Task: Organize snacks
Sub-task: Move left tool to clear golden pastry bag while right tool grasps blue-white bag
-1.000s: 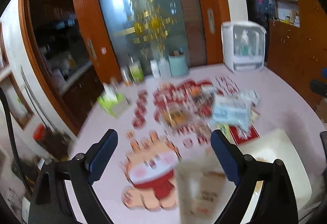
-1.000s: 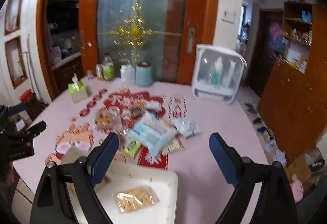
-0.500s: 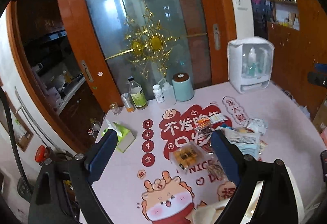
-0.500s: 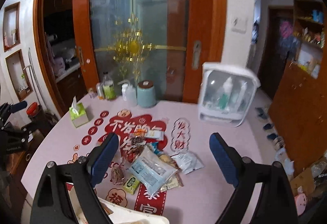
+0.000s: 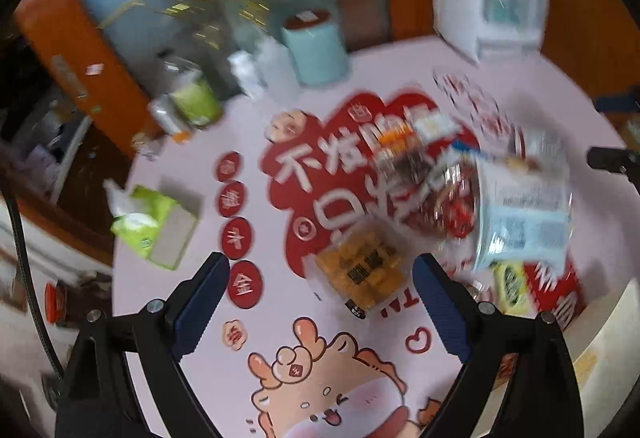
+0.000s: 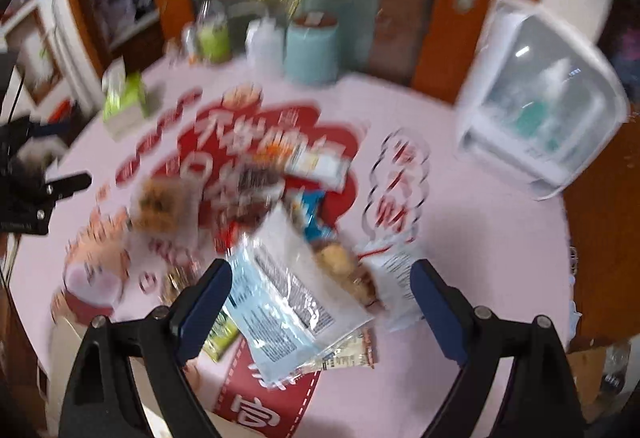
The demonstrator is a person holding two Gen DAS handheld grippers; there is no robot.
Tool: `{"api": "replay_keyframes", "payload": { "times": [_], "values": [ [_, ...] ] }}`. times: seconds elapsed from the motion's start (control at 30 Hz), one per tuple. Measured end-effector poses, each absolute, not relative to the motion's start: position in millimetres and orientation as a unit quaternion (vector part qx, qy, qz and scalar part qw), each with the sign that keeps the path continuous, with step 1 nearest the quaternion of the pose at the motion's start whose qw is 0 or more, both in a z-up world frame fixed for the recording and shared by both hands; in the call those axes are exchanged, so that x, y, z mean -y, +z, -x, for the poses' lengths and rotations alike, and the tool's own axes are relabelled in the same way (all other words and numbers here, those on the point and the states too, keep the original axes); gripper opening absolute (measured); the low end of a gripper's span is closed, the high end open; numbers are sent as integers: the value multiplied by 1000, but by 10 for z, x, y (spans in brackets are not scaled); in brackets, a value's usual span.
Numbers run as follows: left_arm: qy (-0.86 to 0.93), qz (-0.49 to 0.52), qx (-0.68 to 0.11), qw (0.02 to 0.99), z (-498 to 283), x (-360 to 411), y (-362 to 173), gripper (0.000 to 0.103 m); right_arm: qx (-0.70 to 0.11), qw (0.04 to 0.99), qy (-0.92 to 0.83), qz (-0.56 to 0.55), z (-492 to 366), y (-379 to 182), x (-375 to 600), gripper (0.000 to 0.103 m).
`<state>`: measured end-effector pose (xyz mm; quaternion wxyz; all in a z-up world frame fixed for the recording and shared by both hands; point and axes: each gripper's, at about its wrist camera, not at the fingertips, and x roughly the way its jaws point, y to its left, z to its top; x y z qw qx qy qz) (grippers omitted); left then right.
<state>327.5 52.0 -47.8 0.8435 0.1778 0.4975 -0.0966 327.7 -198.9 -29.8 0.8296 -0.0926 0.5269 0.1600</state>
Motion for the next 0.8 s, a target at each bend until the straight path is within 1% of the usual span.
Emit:
{"api": "replay_keyframes", "payload": {
  "times": [0.17,0.27,0.33,0.4,0.43,0.53,0.8],
  "values": [
    [-158,-216,-530,805,-3430,-464,-993,92,-563,785,205,158,-3313,-829,1782,91],
    [-172,-229,-543,789,-3525,-436,-1193,92,-580,761,228,180,-3319,-1114,1683,91],
    [-192,-230,-551,779,-3567,-403,-1295,92,-583,755,235,187,-3333,-1205,1655,91],
    [-209,-244,-550,771,-3589,-357,-1383,92,-590,746,243,193,-3356,-1316,1627,95],
    [-214,-252,-551,766,-3608,-340,-1429,92,-592,743,249,189,-3375,-1345,1625,100],
    [-228,-270,-560,750,-3639,-316,-1526,92,-596,732,268,190,-3376,-1418,1600,103],
    [-272,-307,-570,712,-3692,-237,-1621,92,-598,712,290,227,-3348,-1489,1516,103]
  ]
}}
